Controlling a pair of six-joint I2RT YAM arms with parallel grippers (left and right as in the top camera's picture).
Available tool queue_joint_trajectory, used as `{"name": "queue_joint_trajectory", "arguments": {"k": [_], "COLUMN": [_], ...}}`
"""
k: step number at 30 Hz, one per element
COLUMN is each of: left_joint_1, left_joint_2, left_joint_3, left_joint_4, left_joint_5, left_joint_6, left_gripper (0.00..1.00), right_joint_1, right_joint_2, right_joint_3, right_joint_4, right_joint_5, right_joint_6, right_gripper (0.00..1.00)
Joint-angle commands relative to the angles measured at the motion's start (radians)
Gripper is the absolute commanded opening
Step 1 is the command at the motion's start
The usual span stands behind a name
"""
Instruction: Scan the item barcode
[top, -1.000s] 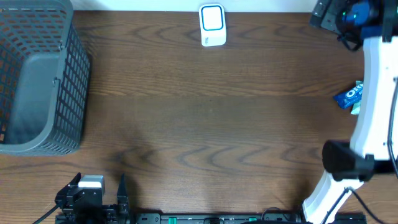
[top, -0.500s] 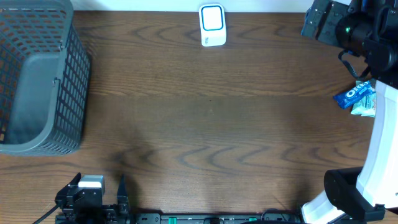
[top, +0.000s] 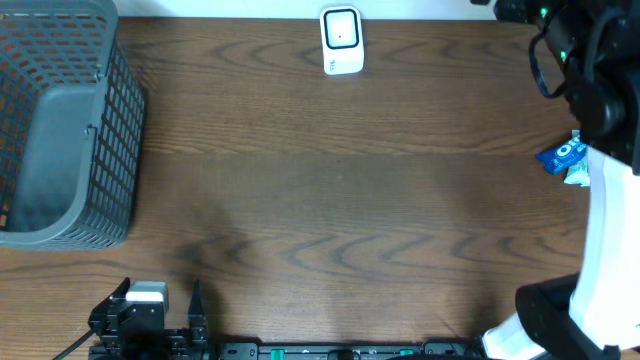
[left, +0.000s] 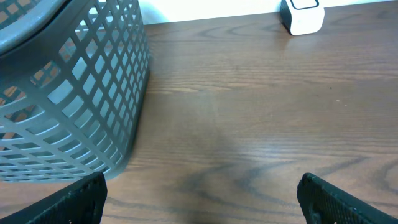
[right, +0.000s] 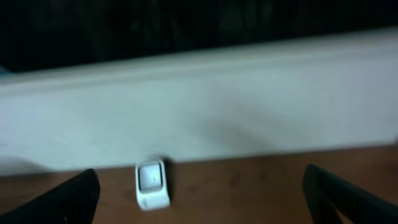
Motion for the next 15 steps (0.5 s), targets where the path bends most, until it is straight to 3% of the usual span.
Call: {"name": "queue_joint_trajectory", "arguments": {"k": [1,6,15], "left_joint_1": [0.003,0.003,0.003], "left_joint_2": [-0.006,-0.006,-0.006], "left_joint_3": [0.0,0.0,0.0], "left_joint_4": [-0.002,-0.002,-0.002], "left_joint_5": [0.012,0.012,0.012], "left_joint_6": [0.009,0.01,0.009], "left_gripper": [0.98,0.98,0.98], "right_joint_1": [-0.001,-0.002,-0.051], "right_joint_2": [-0.082,-0.2,-0.562], "right_joint_3": [-0.018,-0.196,-0.821], "right_joint_4": [0.043,0.165,0.46], "right_joint_5": [0.031,0.031,0.011], "right_joint_6": [-0.047,-0.047,-0.046], "right_gripper": [0.99,0.99,0.99]}}
